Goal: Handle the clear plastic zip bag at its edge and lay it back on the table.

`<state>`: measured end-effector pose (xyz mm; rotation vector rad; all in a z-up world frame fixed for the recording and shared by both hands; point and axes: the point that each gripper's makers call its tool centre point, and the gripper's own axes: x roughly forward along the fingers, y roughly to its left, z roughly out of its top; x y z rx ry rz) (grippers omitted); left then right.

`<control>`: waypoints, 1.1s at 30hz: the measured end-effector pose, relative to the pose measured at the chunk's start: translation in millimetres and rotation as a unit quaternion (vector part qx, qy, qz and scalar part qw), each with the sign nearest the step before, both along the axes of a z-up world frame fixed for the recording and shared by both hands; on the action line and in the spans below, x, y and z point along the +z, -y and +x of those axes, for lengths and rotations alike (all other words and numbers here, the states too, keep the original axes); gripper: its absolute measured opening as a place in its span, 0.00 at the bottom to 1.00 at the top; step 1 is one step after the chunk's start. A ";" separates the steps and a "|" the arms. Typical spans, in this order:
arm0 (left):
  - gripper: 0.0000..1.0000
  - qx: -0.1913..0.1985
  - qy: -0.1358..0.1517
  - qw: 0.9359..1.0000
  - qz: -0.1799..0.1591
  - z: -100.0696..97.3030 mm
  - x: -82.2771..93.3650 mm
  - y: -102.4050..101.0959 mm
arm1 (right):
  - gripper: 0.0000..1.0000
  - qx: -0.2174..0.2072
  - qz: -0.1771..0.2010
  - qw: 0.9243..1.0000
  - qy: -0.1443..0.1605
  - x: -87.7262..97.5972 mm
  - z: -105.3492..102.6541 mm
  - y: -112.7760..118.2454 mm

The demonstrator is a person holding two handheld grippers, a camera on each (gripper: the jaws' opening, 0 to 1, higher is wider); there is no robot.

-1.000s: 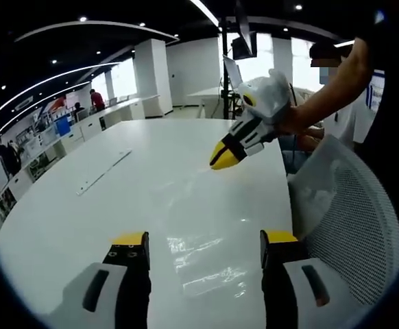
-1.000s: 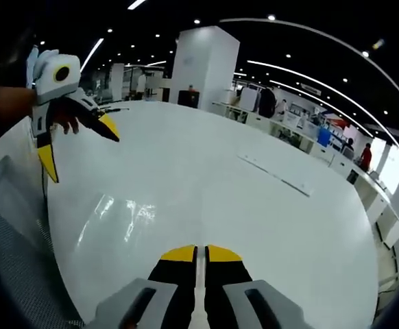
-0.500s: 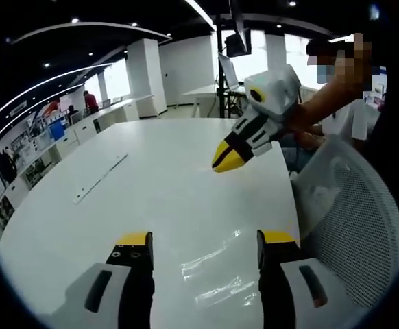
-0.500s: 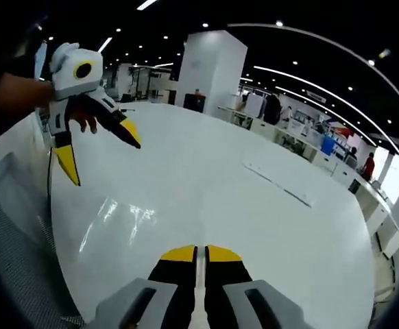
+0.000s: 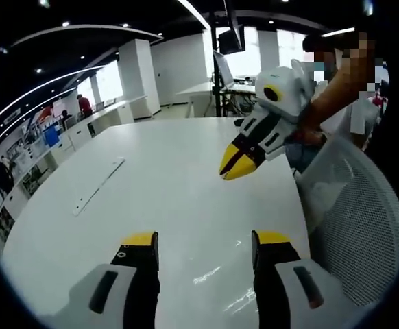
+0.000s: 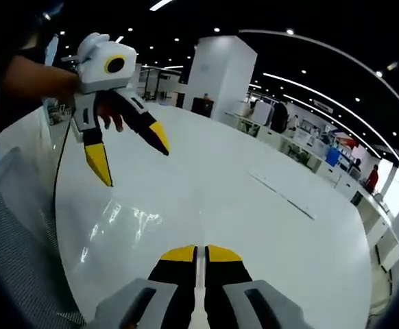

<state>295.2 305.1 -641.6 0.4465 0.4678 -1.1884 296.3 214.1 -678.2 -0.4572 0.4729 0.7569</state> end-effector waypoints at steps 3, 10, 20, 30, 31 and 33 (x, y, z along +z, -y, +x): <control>0.52 -0.006 0.002 1.000 0.002 4.9 0.0 3.1 | 0.00 0.007 -0.003 1.000 0.003 2.6 -3.8 -3.3; 0.50 -0.019 0.001 1.000 0.005 9.1 -2.3 11.7 | 0.00 0.019 -0.007 1.000 0.010 7.1 -6.9 -6.8; 0.46 -0.028 0.004 1.000 0.010 12.4 -2.0 18.5 | 0.00 0.047 -0.018 0.998 0.028 14.5 -7.8 -13.9; 0.41 -0.036 0.010 0.999 0.021 16.2 -4.6 20.0 | 0.00 0.076 -0.031 0.996 0.044 17.8 -12.2 -22.7; 0.41 -0.037 0.010 0.999 0.024 17.1 -5.7 19.1 | 0.00 0.080 -0.031 0.995 0.046 18.4 -13.2 -24.3; 0.40 -0.041 0.011 0.999 0.028 17.7 -7.2 18.0 | 0.00 0.089 -0.036 0.994 0.052 19.5 -14.5 -27.1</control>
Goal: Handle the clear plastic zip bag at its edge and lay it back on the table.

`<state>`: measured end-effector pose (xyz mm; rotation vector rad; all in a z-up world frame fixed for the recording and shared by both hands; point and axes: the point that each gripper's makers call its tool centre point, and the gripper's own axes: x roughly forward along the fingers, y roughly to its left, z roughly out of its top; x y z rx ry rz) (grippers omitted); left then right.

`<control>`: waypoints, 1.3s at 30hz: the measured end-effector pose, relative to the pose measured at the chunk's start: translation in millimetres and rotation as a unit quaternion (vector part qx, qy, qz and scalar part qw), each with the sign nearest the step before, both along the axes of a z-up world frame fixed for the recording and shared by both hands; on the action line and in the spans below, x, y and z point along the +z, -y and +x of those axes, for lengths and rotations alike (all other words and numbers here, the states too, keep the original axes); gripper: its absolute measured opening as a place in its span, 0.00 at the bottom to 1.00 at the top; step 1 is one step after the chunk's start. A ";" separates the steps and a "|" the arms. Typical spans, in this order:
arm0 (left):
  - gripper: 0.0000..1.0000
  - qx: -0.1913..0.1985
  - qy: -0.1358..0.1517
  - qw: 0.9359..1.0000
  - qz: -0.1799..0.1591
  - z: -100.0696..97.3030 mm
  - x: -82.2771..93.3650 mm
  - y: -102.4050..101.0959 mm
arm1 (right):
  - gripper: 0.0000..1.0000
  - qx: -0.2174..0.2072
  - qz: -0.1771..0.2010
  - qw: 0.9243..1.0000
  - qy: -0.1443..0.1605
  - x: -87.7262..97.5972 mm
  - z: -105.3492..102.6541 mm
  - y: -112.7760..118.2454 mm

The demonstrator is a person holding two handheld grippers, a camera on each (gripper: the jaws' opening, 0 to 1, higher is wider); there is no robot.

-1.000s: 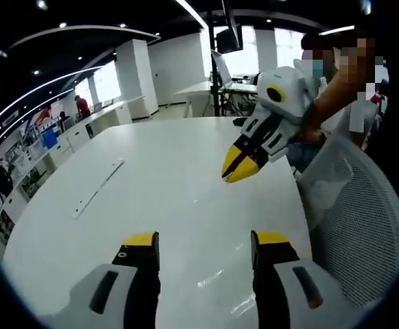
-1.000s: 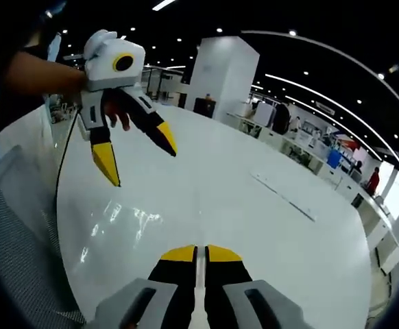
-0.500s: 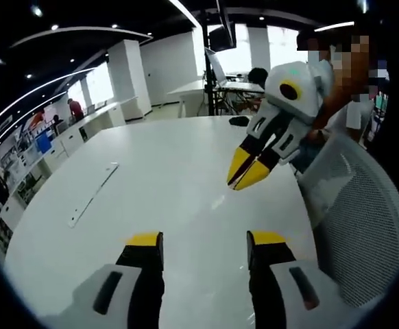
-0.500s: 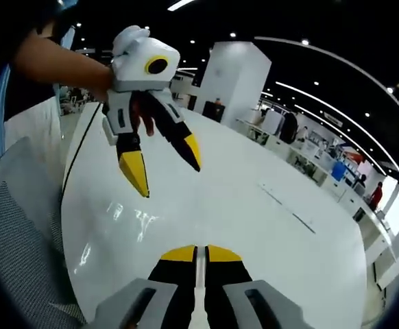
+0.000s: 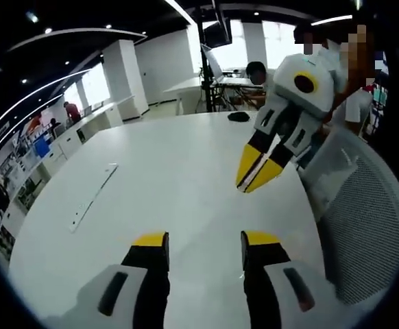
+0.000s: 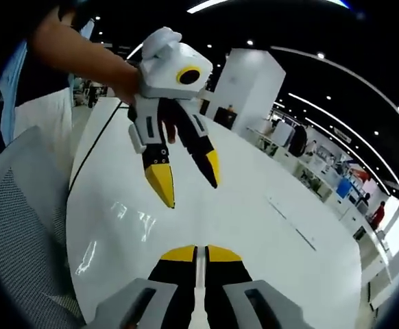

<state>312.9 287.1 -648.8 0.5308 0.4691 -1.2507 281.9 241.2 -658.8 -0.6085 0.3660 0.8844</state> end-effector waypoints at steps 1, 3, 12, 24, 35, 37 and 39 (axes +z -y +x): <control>0.39 -0.001 0.000 1.000 0.001 -0.2 -0.2 -0.1 | 0.00 0.003 -0.002 1.000 0.002 0.4 -0.4 -1.1; 0.39 -0.005 0.000 1.000 0.009 -1.2 -2.0 -0.8 | 0.00 0.010 -0.004 1.000 0.006 1.9 -1.4 -3.9; 0.30 -0.024 -0.003 0.999 0.037 -6.2 -12.9 -2.9 | 0.00 0.036 -0.019 0.999 0.023 4.2 -5.3 -12.4; 0.16 -0.039 -0.011 0.997 0.064 -9.5 -27.2 -10.6 | 0.00 0.060 -0.038 0.997 0.041 3.8 -10.3 -17.5; 0.00 -0.056 -0.013 0.995 0.081 -14.8 -36.4 -16.8 | 0.00 0.071 -0.048 0.995 0.045 0.2 -13.1 -19.0; 0.00 -0.056 -0.010 0.995 0.081 -14.7 -36.9 -17.3 | 0.00 0.071 -0.049 0.995 0.044 -0.6 -13.2 -18.9; 0.00 -0.056 -0.010 0.995 0.083 -16.1 -36.8 -17.5 | 0.00 0.070 -0.047 0.996 0.042 -0.9 -13.3 -19.3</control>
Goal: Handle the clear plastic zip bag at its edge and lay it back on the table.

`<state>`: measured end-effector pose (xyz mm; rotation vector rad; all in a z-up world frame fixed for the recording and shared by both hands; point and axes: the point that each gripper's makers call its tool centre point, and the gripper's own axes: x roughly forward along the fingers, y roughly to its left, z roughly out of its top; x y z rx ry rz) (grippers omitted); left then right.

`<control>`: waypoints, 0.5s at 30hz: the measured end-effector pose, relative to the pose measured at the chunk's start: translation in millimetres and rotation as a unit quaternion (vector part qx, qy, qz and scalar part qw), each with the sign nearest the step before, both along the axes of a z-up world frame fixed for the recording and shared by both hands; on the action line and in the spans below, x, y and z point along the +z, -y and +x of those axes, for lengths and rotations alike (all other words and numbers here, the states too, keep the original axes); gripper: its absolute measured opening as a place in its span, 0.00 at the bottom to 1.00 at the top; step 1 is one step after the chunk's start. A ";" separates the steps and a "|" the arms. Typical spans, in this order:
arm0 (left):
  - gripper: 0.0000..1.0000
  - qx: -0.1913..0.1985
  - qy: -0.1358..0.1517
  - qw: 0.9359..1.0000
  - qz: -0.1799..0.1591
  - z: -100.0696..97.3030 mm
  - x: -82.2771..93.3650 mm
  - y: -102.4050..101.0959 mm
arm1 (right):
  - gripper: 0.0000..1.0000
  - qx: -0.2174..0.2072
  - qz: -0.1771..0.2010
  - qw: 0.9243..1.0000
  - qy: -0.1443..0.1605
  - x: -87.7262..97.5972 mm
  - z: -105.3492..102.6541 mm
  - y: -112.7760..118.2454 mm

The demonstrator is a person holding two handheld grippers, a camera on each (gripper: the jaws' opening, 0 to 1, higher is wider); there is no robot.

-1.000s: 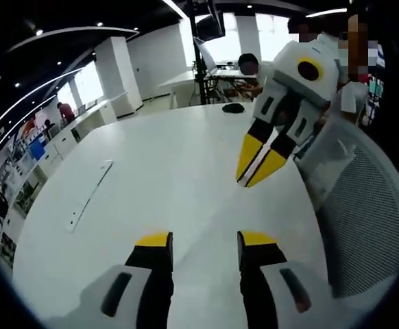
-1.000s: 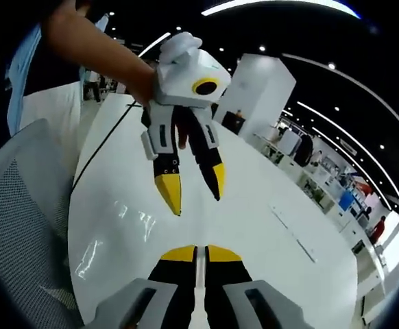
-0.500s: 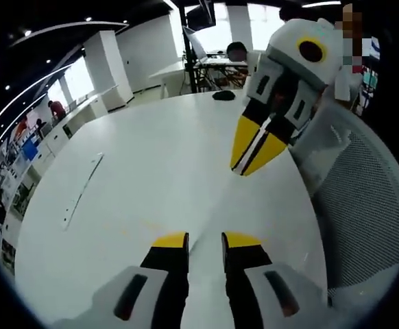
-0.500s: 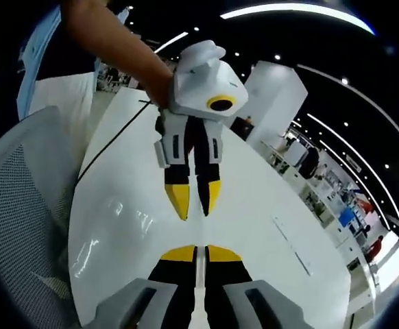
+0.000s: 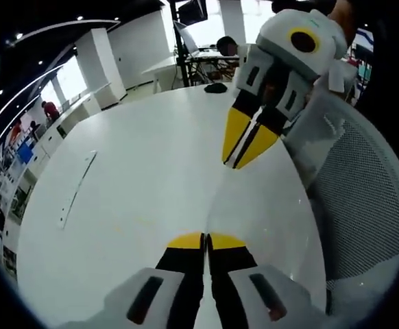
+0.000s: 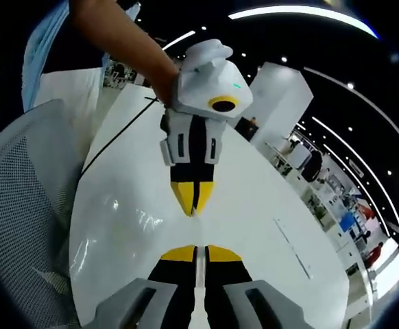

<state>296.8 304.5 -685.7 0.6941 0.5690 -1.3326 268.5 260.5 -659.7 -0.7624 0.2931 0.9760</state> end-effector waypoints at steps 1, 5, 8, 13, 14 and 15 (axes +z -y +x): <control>0.00 -0.001 0.002 1.000 0.001 -0.7 0.1 0.0 | 0.00 0.000 0.000 1.000 -0.001 -0.4 -0.1 0.0; 0.00 0.002 0.006 1.000 0.003 -1.1 -0.2 -0.8 | 0.00 -0.005 0.002 1.000 -0.024 -5.9 -1.3 0.5; 0.00 0.003 0.009 1.000 0.003 -2.5 1.1 -0.1 | 0.01 -0.013 0.008 0.999 -0.033 -6.5 0.1 2.0; 0.00 0.006 0.017 1.000 0.007 -2.2 2.7 -1.0 | 0.01 -0.021 0.019 0.998 -0.047 -4.9 0.4 4.0; 0.00 0.009 0.021 1.000 0.007 -1.3 3.5 -1.2 | 0.01 -0.022 0.020 0.998 -0.048 -4.7 0.6 4.7; 0.00 0.010 0.021 1.000 0.006 -1.2 4.2 -1.2 | 0.01 -0.023 0.020 0.998 -0.049 -4.6 0.6 4.9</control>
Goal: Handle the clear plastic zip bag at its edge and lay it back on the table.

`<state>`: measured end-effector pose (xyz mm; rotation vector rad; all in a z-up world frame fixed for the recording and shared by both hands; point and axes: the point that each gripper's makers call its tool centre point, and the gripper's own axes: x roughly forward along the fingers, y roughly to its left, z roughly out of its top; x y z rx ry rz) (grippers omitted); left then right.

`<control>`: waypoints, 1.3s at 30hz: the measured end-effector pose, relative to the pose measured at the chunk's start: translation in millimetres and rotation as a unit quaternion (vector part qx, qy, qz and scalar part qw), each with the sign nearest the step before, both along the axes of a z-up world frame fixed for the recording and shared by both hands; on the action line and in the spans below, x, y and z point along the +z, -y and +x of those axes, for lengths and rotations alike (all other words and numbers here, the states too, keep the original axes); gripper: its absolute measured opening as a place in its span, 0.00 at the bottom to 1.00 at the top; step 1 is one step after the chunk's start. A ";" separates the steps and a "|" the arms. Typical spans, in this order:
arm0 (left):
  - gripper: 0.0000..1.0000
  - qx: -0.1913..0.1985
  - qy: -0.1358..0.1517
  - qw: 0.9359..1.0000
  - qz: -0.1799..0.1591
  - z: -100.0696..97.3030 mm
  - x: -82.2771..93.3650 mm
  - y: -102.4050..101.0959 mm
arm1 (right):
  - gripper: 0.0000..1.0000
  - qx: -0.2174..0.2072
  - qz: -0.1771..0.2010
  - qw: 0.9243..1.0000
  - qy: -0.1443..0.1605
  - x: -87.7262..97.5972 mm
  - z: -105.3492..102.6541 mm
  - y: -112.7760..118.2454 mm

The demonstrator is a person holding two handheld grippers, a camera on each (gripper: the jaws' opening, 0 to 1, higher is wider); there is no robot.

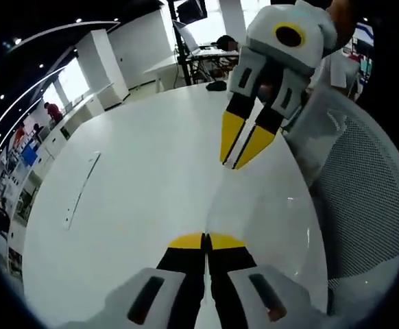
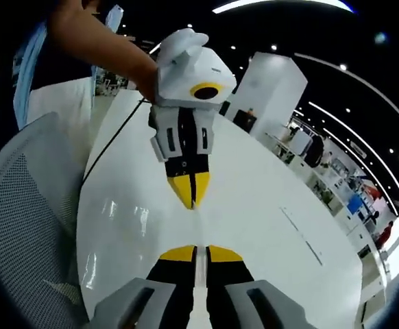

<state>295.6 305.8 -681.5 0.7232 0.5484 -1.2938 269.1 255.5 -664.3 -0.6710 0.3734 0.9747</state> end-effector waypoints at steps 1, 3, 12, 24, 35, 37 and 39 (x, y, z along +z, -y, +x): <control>0.00 0.000 0.002 1.000 -0.001 -0.1 1.2 0.1 | 0.01 -0.001 -0.002 1.000 0.000 -0.1 0.3 1.1; 0.00 0.001 0.007 1.000 -0.002 0.4 3.8 0.4 | 0.01 -0.006 -0.003 1.000 -0.003 -0.2 2.1 3.8; 0.00 0.006 0.026 1.000 -0.014 0.4 14.0 2.3 | 0.01 -0.015 -0.009 1.000 -0.006 0.3 5.4 8.2; 0.00 0.015 0.050 0.998 -0.025 0.3 24.0 -6.4 | 0.00 -0.019 -0.013 1.000 -0.017 -4.3 2.7 10.0; 0.00 0.014 0.056 0.998 -0.032 -3.1 28.0 -10.4 | 0.00 -0.013 -0.019 0.999 -0.030 -9.3 -0.3 6.3; 0.00 0.013 0.055 0.998 -0.032 -3.7 28.0 -10.9 | 0.00 -0.011 -0.021 0.999 -0.029 -9.3 -0.8 6.1; 0.00 0.013 0.055 0.998 -0.032 -4.6 27.5 -11.9 | 0.00 -0.008 -0.022 0.999 -0.028 -9.0 -1.7 5.3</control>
